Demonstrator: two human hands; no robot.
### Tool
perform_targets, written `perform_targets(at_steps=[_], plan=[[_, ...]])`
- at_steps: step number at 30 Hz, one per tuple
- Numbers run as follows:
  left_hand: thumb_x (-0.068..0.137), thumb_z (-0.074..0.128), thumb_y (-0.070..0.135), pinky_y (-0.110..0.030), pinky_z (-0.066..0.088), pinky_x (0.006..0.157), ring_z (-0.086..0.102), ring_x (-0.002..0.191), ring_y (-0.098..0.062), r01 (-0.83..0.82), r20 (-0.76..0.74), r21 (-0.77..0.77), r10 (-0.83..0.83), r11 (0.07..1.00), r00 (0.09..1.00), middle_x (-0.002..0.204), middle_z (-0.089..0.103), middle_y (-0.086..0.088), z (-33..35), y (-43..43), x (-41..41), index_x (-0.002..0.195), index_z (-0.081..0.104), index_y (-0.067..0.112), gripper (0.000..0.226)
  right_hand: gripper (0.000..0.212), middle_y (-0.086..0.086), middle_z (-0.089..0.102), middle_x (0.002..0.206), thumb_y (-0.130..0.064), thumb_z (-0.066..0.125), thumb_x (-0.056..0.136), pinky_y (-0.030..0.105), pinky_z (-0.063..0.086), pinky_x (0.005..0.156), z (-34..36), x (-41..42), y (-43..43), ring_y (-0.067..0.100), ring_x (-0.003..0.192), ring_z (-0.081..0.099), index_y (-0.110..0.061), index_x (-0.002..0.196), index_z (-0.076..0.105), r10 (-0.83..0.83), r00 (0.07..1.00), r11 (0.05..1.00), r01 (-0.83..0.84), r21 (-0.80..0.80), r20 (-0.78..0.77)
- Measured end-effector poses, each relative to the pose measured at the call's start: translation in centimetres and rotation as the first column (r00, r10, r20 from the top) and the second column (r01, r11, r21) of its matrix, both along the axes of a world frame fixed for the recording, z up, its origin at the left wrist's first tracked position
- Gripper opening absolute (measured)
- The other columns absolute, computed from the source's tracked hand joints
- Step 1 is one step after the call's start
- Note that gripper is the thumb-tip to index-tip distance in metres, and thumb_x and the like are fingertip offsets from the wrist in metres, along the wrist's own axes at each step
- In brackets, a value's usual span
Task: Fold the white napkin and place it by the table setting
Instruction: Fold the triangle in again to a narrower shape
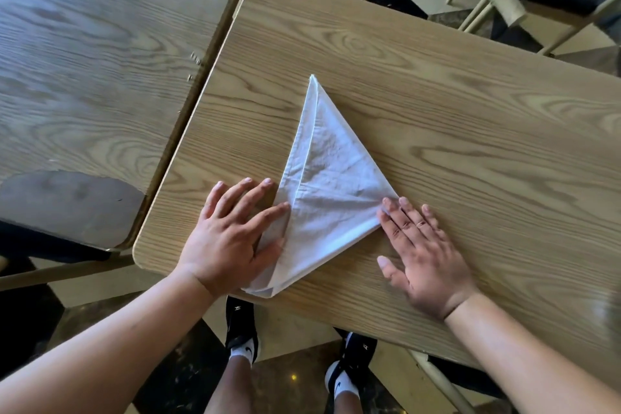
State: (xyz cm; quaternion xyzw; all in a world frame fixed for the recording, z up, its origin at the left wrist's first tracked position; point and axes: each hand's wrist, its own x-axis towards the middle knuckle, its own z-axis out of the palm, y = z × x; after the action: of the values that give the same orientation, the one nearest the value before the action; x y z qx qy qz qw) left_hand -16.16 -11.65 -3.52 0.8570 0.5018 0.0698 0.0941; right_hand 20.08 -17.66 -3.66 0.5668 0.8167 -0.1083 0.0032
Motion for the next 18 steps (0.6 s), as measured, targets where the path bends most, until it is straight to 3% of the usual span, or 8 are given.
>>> perform_targets(at_steps=[2, 5, 7, 12, 15, 18], plan=[[0.092, 0.063, 0.054, -0.064, 0.022, 0.125, 0.04, 0.152, -0.035, -0.023, 0.014, 0.017, 0.023, 1.0, 1.0, 0.163, 0.047, -0.003, 0.0, -0.3, 0.2, 0.142, 0.064, 0.036, 0.053, 0.078, 0.004, 0.019, 0.174, -0.052, 0.041, 0.099, 0.057, 0.023, 0.127, -0.1, -0.1, -0.1, 0.025, 0.162, 0.015, -0.013, 0.165, 0.026, -0.022, 1.0, 1.0, 0.023, 0.013, -0.018], [0.095, 0.062, 0.048, -0.071, 0.021, 0.121, 0.048, 0.146, -0.038, -0.109, 0.048, 0.085, 0.105, 0.99, 0.993, 0.151, 0.059, -0.008, 0.2, -0.1, 2.4, 0.119, 0.077, 0.027, 0.035, 0.078, 0.004, 0.023, 0.173, -0.05, 0.045, 0.097, 0.057, 0.026, 0.126, -0.2, -0.2, -0.1, 0.026, 0.161, 0.018, -0.013, 0.164, 0.028, -0.035, 0.999, 0.999, 0.036, 0.031, -0.028], [0.096, 0.062, 0.043, -0.069, 0.023, 0.122, 0.048, 0.146, -0.036, -0.115, 0.082, 0.121, 0.105, 0.986, 0.991, 0.147, 0.062, -0.01, 0.5, 0.5, 5.4, 0.108, 0.077, 0.021, 0.029, 0.078, 0.004, 0.024, 0.173, -0.05, 0.046, 0.096, 0.057, 0.026, 0.126, -0.3, 0.0, 0.0, 0.027, 0.161, 0.02, -0.012, 0.163, 0.03, -0.023, 1.0, 0.999, 0.024, 0.045, -0.021], [0.101, 0.06, 0.046, -0.06, 0.026, 0.125, 0.037, 0.156, -0.028, 0.172, 0.172, 0.112, -0.19, 0.979, 0.967, 0.162, 0.049, -0.006, 1.0, 1.9, 13.7, 0.131, 0.072, 0.021, 0.041, 0.074, 0.009, 0.031, 0.17, -0.048, 0.049, 0.096, 0.06, 0.03, 0.123, -1.0, 0.2, 0.1, 0.032, 0.158, 0.027, -0.009, 0.159, 0.041, -0.014, 0.999, 0.997, 0.017, 0.08, -0.046], [0.103, 0.049, 0.056, -0.054, 0.022, 0.129, 0.027, 0.16, -0.024, 0.313, 0.13, -0.021, -0.308, 0.949, 0.942, 0.17, 0.037, -0.005, 0.8, 2.5, 16.1, 0.154, 0.052, 0.024, 0.06, 0.074, 0.013, 0.035, 0.167, -0.047, 0.051, 0.095, 0.061, 0.03, 0.123, -1.1, 0.3, 0.0, 0.034, 0.158, 0.028, -0.008, 0.157, 0.042, -0.004, 0.998, 0.996, 0.009, 0.09, -0.062], [0.103, 0.044, 0.062, -0.054, 0.021, 0.129, 0.023, 0.161, -0.022, 0.403, 0.119, -0.088, -0.392, 0.911, 0.912, 0.172, 0.033, -0.004, -0.4, 3.3, 15.9, 0.163, 0.038, 0.028, 0.069, 0.076, 0.013, 0.032, 0.168, -0.049, 0.051, 0.095, 0.058, 0.029, 0.124, -1.0, 0.3, 0.2, 0.032, 0.158, 0.029, -0.013, 0.159, 0.034, -0.013, 0.998, 0.996, 0.019, 0.089, -0.066]])
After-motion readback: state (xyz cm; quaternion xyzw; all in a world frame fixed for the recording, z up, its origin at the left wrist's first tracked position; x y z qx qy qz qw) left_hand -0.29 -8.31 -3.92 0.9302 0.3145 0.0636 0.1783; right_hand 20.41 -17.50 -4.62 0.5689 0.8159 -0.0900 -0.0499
